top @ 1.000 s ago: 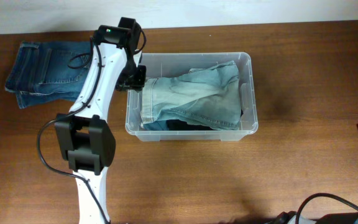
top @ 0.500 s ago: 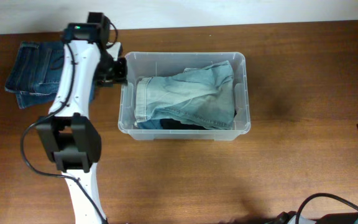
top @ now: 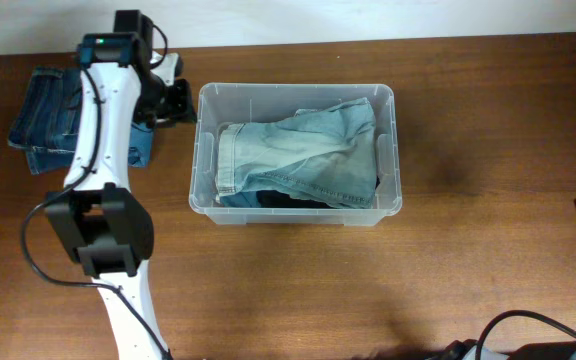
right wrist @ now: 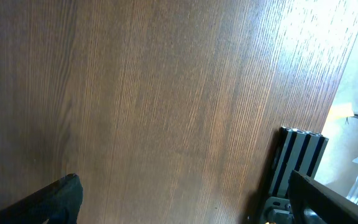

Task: Pack container
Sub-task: 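Move the left gripper to the folded blue jeans and grasp them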

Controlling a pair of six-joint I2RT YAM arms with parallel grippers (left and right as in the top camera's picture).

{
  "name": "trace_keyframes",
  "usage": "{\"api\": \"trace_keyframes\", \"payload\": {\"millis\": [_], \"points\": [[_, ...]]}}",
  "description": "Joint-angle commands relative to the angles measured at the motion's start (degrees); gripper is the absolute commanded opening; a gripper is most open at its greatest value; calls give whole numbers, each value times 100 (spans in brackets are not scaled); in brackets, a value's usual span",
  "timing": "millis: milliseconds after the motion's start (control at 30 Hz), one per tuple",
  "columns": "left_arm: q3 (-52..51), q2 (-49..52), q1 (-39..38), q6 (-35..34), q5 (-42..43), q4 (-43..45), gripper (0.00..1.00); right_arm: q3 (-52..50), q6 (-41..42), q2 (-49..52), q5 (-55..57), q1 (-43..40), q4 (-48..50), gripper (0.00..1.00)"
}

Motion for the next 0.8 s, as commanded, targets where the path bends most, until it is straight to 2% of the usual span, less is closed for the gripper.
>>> {"api": "trace_keyframes", "payload": {"millis": [0, 133, 200, 267, 433, 500, 600, 767], "points": [[122, -190, 428, -144, -540, 190, 45, -24, 48, -2, 28, -15, 0, 98], [120, -166, 651, -31, -1346, 369, 56, -24, 48, -2, 28, -15, 0, 98], [118, -131, 686, 520, -1443, 492, 66, -24, 48, -2, 28, -15, 2, 98], [87, -92, 686, 769, -1443, 675, 70, -24, 48, -2, 28, -15, 0, 98], [17, 74, 686, 852, -1582, 1370, 76, -24, 48, -2, 28, -15, 2, 98], [17, 236, 686, 949, -1895, 1663, 77, -24, 48, -2, 28, -15, 0, 98], [17, 417, 686, 1401, -2037, 1790, 78, -24, 48, -2, 28, -15, 2, 98], [17, 721, 686, 1497, -2444, 1932, 79, -24, 48, -2, 28, -15, 2, 98]]}}
